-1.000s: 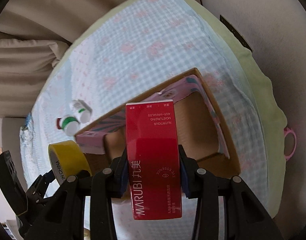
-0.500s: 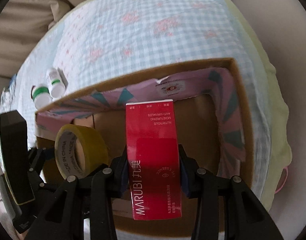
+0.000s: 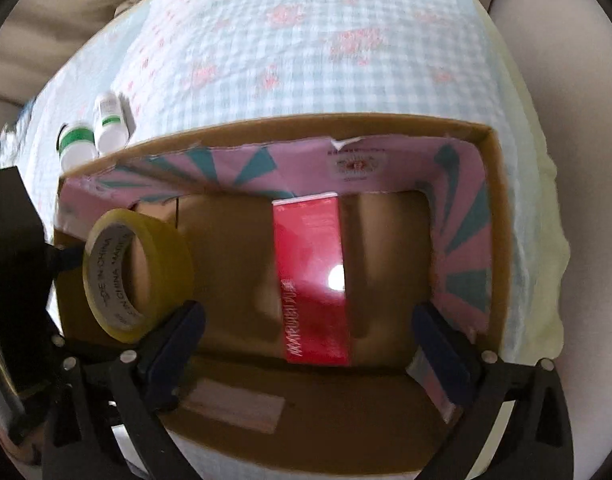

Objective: Organize rigid objects
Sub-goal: 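Release the tape roll from the left tool while the right tool releases the red box into the cardboard box, then move both tools back toward the remaining items on the bed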

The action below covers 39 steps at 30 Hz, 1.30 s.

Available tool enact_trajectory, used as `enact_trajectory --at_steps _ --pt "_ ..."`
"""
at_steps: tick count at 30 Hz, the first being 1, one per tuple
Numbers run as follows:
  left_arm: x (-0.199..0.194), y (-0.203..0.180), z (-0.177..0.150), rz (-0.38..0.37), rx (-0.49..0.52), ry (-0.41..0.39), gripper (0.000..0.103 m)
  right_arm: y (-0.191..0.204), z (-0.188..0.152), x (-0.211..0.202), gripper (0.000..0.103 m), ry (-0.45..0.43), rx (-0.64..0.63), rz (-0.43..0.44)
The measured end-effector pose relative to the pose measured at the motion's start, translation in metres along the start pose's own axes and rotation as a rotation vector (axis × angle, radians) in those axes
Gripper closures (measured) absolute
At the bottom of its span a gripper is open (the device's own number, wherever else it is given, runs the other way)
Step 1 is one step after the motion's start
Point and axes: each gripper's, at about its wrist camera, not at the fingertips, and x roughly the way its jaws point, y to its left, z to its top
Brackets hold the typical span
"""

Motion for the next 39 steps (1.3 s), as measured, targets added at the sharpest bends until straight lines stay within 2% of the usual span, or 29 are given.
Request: enact_trajectory --at_steps 5,13,19,25,32,39 --pt "-0.015 0.012 -0.007 -0.041 -0.056 -0.019 0.000 -0.004 -0.010 -0.009 0.000 -0.038 0.010 0.020" --pt "-0.045 0.012 -0.018 -0.039 -0.047 -0.062 0.000 -0.001 -0.020 -0.031 0.000 -0.103 0.052 0.024" --pt "-0.092 0.010 -0.035 -0.046 -0.051 -0.134 0.000 0.003 -0.034 -0.063 0.000 -0.155 0.068 0.017" --pt "-0.138 0.027 -0.047 -0.062 -0.075 -0.221 0.000 0.027 -0.049 -0.103 0.000 -0.230 0.046 -0.018" --pt "-0.205 0.061 -0.097 -0.100 -0.171 -0.325 0.000 0.070 -0.074 -0.168 0.000 -0.331 -0.005 -0.082" --pt "-0.248 0.126 -0.162 -0.047 -0.279 -0.377 0.000 0.119 -0.098 -0.205 0.000 -0.405 -0.054 -0.071"
